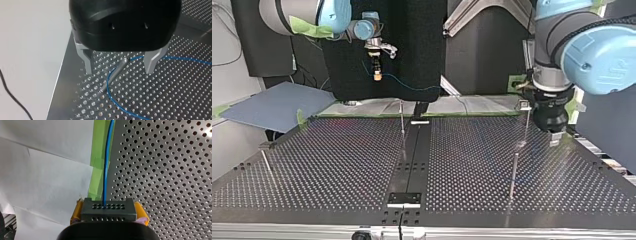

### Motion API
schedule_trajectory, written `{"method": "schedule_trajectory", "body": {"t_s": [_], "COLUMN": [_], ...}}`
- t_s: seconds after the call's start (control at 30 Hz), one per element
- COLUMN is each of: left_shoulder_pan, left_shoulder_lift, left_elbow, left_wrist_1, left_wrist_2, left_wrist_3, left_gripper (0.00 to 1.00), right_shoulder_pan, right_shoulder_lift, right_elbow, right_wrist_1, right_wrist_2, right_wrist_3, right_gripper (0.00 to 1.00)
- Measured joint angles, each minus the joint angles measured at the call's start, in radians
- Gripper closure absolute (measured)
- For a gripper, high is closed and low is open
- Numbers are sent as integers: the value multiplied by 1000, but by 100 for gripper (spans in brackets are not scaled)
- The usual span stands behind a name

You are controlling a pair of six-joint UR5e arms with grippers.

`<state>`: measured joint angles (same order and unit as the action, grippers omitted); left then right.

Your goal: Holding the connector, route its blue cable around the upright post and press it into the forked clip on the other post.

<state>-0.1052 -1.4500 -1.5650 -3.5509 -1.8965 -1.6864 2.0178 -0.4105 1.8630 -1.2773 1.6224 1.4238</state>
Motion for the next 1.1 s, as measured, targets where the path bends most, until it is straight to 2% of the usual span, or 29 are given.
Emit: {"method": "schedule_trajectory", "body": {"t_s": [0.63, 0.93, 1.1], "left_shoulder_pan": [-46, -74, -107], "left_shoulder_lift": [6, -28, -62], "left_elbow": [-171, -248, -288], "left_wrist_1": [179, 257, 297], "left_wrist_2": [19, 0, -31], "left_wrist_3": [178, 240, 275], "left_gripper": [0, 0, 0], "right_shoulder_pan": [2, -8, -16], "right_shoulder_lift": [0, 0, 0], "right_elbow": [-1, -2, -2], "right_wrist_1": [-1, -7, -11], "right_wrist_2": [2, 3, 1], "right_wrist_3": [0, 1, 3], "right_gripper": [100, 100, 100]}}
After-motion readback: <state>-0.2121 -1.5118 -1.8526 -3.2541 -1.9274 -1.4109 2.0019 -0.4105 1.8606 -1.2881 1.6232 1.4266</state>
